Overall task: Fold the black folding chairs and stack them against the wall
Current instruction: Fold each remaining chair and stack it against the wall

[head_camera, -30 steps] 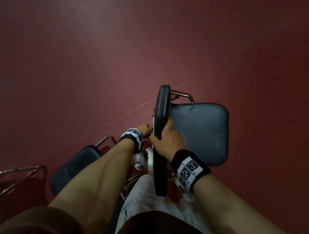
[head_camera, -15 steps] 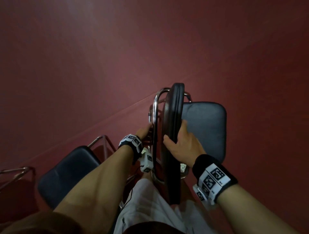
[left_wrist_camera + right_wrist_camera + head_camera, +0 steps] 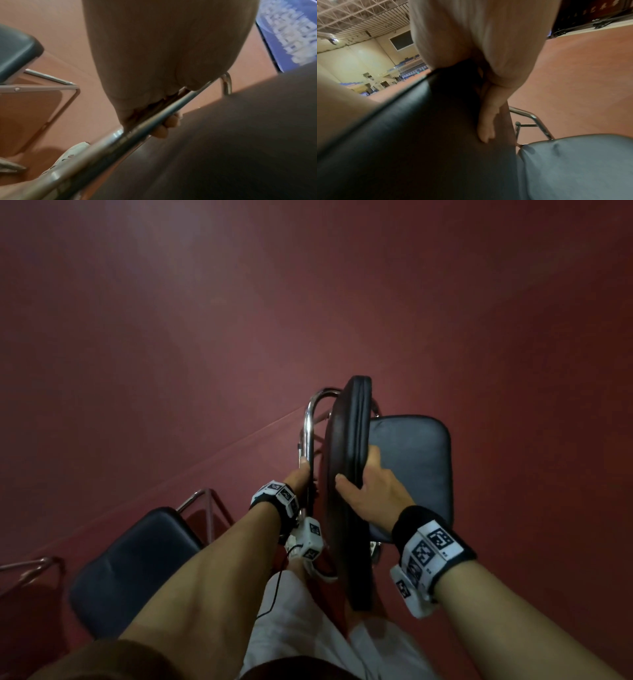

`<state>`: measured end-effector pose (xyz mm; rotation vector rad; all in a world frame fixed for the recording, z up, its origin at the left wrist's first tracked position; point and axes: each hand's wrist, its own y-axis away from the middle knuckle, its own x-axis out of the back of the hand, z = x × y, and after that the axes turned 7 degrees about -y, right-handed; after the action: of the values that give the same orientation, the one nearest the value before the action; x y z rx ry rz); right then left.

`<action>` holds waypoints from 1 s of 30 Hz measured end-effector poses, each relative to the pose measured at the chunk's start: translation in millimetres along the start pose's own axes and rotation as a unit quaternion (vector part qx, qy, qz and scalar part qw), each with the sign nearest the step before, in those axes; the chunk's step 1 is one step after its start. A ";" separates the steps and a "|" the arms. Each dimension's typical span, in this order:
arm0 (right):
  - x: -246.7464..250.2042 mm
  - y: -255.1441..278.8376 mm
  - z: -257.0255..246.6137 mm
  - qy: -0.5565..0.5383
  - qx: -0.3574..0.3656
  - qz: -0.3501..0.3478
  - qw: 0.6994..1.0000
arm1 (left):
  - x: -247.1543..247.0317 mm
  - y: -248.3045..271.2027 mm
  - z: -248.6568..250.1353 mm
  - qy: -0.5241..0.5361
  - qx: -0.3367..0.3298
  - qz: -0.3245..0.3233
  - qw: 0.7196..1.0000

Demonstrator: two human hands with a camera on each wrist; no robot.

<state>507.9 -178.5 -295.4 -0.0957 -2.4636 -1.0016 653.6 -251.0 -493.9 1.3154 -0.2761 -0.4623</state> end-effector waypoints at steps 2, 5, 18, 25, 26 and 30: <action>-3.5 7.1 1.8 0.017 -0.013 -0.002 1.000 | -6.5 -22.4 -20.4 0.000 0.011 -0.030 0.999; -6.9 19.0 10.8 0.044 -0.018 -0.016 0.999 | -26.8 16.9 -25.5 -0.016 0.014 -0.050 0.999; -1.2 51.0 40.1 0.071 -0.008 -0.021 0.997 | -28.3 103.8 -45.7 0.020 0.015 -0.010 1.000; -17.3 56.8 28.1 0.096 0.022 -0.030 0.995 | -19.9 137.2 -53.0 0.045 -0.001 -0.024 0.999; -19.1 55.8 25.3 0.096 0.023 -0.032 0.995 | -16.4 142.8 -51.3 0.050 -0.003 -0.024 0.998; -28.7 50.4 9.7 0.090 0.031 -0.043 0.995 | 0.7 160.8 -41.9 0.019 -0.011 -0.014 1.000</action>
<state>541.3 -132.0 -282.1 0.1171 -2.3480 -0.9251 700.1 -186.1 -348.2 1.3073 -0.2208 -0.4620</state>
